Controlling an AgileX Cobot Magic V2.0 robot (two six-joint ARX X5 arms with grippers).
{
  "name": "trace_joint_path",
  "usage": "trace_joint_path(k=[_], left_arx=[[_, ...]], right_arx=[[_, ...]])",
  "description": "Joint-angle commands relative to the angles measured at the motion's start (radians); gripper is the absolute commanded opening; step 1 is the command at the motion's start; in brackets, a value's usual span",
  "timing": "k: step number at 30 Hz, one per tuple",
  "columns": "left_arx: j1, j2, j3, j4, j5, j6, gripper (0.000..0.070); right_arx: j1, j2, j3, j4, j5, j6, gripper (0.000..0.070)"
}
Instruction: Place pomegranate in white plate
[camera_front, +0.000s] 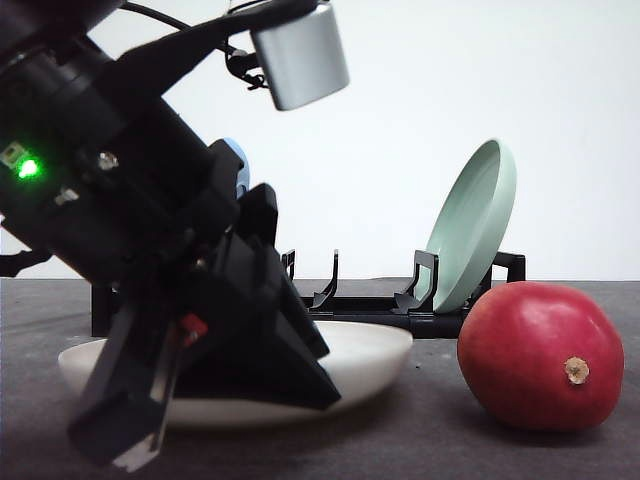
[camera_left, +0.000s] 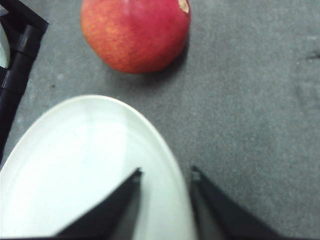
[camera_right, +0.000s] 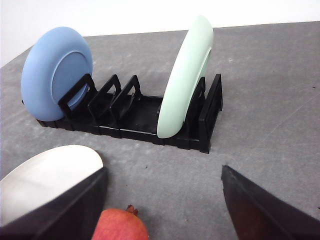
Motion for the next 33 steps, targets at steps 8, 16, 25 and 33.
trace_joint_path(k=[8, 16, 25, 33], left_arx=[[0.027, -0.038, 0.143, -0.262, 0.083, -0.275, 0.039], [0.231, -0.098, 0.275, -0.555, 0.407, -0.43, 0.0391], [0.584, -0.211, 0.279, -0.64, 0.453, -0.52, 0.039], [0.897, -0.368, 0.279, -0.679, 0.453, -0.518, 0.039]], right_arx=[[0.003, 0.002, 0.018, 0.008, 0.007, 0.01, 0.0454], [0.003, 0.003, 0.018, 0.008, 0.007, 0.01, 0.0454], [0.003, 0.003, 0.018, 0.008, 0.006, 0.011, 0.0454], [0.003, 0.003, 0.018, 0.008, 0.003, 0.08, 0.0454]])
